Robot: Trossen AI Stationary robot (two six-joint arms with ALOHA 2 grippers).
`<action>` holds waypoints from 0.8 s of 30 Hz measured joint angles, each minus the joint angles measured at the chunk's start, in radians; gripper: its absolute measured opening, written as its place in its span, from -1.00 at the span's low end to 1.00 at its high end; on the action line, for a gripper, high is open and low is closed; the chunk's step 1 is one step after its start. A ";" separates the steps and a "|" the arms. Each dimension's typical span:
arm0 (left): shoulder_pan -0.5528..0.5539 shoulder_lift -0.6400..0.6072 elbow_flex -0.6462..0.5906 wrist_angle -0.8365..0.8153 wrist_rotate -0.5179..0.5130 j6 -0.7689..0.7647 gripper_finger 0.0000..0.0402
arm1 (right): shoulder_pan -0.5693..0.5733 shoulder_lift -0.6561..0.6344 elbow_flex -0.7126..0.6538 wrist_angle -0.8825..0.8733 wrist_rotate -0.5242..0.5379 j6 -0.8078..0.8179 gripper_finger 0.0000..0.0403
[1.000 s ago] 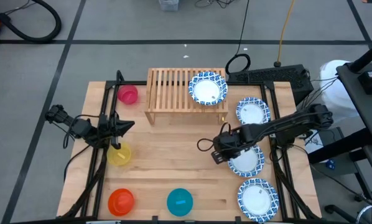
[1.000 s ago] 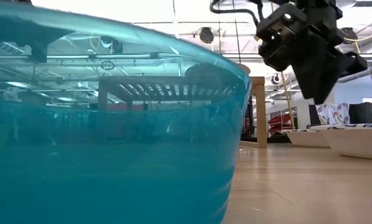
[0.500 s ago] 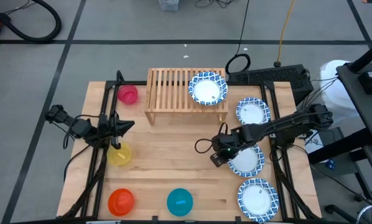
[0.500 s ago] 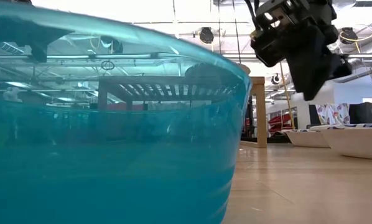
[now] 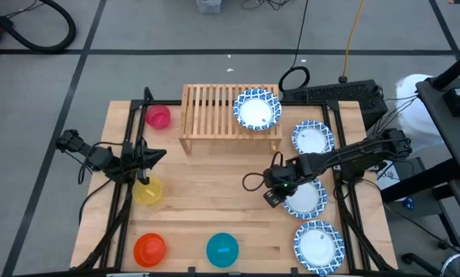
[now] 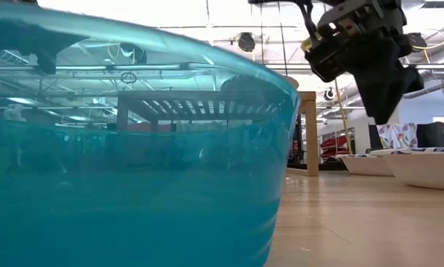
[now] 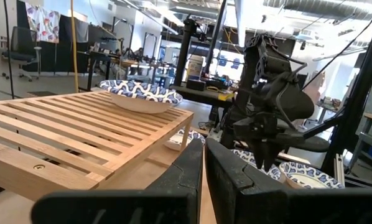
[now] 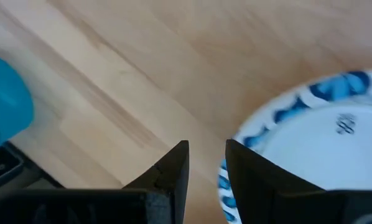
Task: Place and stack bowls onto a shelf
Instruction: Stack the white bowl on top of the white bowl on the shelf
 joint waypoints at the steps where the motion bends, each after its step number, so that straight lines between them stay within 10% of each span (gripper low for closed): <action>1: 0.000 0.000 0.000 0.000 0.000 0.004 -0.88 | 0.000 0.000 0.000 -0.019 0.000 0.005 -0.51; 24: 0.000 0.000 0.000 0.000 0.000 0.023 -0.88 | 0.000 0.000 0.000 0.011 0.001 -0.079 -0.46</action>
